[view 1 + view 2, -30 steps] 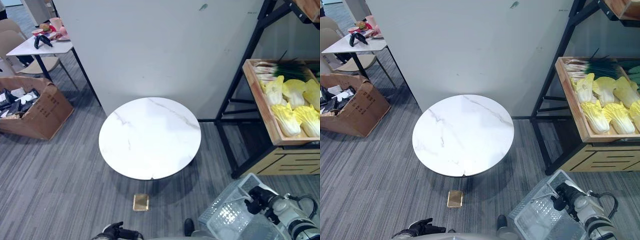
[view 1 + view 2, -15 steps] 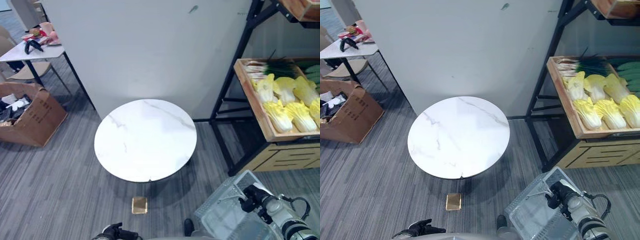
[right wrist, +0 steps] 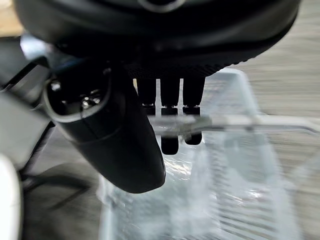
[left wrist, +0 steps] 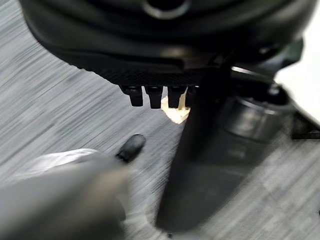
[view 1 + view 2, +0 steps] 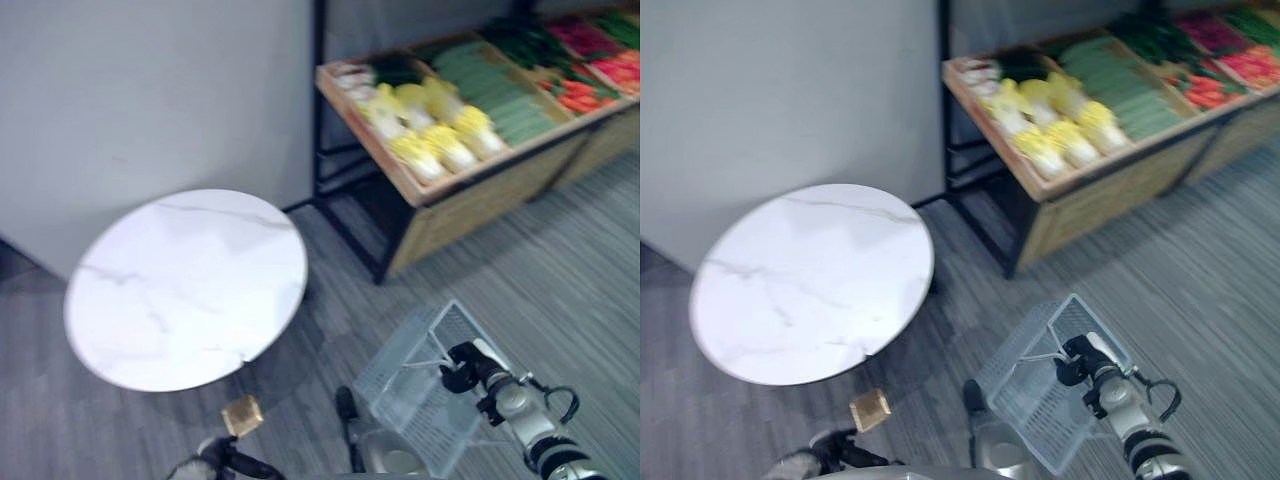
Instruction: Get the vegetables into the basket
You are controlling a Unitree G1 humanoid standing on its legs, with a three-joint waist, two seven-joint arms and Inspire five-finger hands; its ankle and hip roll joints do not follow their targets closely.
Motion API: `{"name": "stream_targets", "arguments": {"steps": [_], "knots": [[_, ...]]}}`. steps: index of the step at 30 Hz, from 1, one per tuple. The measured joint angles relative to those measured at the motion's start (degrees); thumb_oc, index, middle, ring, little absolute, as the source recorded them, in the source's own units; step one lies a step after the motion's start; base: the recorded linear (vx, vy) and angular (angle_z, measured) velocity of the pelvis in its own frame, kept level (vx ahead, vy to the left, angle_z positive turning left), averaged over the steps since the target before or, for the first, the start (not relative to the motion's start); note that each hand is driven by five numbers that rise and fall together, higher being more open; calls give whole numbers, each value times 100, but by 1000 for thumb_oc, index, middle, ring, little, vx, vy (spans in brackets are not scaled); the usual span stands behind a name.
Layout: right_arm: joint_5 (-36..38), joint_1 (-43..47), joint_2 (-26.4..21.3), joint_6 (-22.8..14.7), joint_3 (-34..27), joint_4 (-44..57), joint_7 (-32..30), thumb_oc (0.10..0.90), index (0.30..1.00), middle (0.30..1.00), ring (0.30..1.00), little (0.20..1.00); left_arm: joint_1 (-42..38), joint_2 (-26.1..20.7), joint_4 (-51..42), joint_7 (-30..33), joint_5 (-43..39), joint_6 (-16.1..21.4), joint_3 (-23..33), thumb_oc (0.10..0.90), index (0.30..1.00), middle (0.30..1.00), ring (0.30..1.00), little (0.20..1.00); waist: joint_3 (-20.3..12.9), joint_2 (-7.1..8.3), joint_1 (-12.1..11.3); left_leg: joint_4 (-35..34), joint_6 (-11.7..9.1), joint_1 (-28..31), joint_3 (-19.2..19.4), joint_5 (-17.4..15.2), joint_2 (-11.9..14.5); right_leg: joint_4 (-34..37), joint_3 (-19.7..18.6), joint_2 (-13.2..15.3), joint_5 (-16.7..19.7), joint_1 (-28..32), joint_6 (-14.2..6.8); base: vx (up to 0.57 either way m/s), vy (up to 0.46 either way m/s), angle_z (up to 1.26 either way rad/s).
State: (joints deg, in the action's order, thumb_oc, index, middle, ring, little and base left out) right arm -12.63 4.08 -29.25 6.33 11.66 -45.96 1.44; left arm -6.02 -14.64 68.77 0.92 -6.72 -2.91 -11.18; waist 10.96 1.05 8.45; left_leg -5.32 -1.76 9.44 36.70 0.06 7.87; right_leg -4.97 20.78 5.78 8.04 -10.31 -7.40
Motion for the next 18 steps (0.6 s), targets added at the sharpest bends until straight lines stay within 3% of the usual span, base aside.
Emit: {"name": "stream_targets", "arguments": {"steps": [1,2,3,4,6,8,10,15,18], "knots": [[-1,2,-5,7,4,-7,0,400,300,300,300,300,-43,-23,-71,7,2,9,-4,900,1000,1000,1000,1000,-1,58,-29,31,0,38,133,0,28,-153,301,107,-115,14,-19,-30,-101,-185],[1,55,2,5,61,16,18,400,300,300,300,300,-49,-124,-54,18,2,-50,-5,900,1000,1000,1000,1000,32,41,-103,55,-50,189,602,20,115,-435,900,459,-376,65,-187,-77,-118,-142],[-2,58,-2,-3,71,43,21,400,300,300,300,300,-22,-142,-35,41,2,-84,11,900,1000,1000,1000,1000,42,26,-156,51,-112,276,688,59,120,-391,1058,580,-393,125,-167,-51,-87,-162],[-5,89,-48,-18,143,34,16,400,300,300,300,300,19,-154,32,91,3,-102,14,900,1000,1000,1000,1000,55,8,-148,55,-198,387,815,112,190,-401,1157,584,-469,139,9,-17,-100,-87],[-8,93,-287,34,194,-6,18,400,300,300,300,300,-73,-15,63,136,2,-90,29,900,1000,1000,1000,1000,103,-164,-100,49,-210,497,673,152,263,-270,1091,248,-350,214,719,27,-151,-63],[-34,304,-306,-10,310,-22,51,400,300,300,300,300,55,3,4,123,6,-48,232,900,1000,1000,1000,1000,102,-189,-230,285,-309,674,704,196,399,-307,802,76,-398,151,794,46,-151,-111],[-66,321,-434,-35,357,125,55,400,300,300,300,300,53,86,109,141,23,-117,229,900,1000,1000,1000,1000,97,-196,-17,531,-390,725,650,150,541,-286,721,-29,-607,212,789,44,-122,-60],[-101,36,-532,2,271,129,33,400,300,300,300,300,-75,131,33,118,120,-50,206,900,1000,1000,1000,1000,66,-140,47,748,-621,814,639,284,775,-36,586,-289,-691,368,788,74,-117,-24],[-101,-114,-541,0,269,131,3,400,300,300,300,300,-106,217,39,116,123,-61,176,900,1000,1000,1000,1000,18,-217,174,783,-678,807,640,317,798,12,609,-316,-654,385,731,69,-120,-6]]}}
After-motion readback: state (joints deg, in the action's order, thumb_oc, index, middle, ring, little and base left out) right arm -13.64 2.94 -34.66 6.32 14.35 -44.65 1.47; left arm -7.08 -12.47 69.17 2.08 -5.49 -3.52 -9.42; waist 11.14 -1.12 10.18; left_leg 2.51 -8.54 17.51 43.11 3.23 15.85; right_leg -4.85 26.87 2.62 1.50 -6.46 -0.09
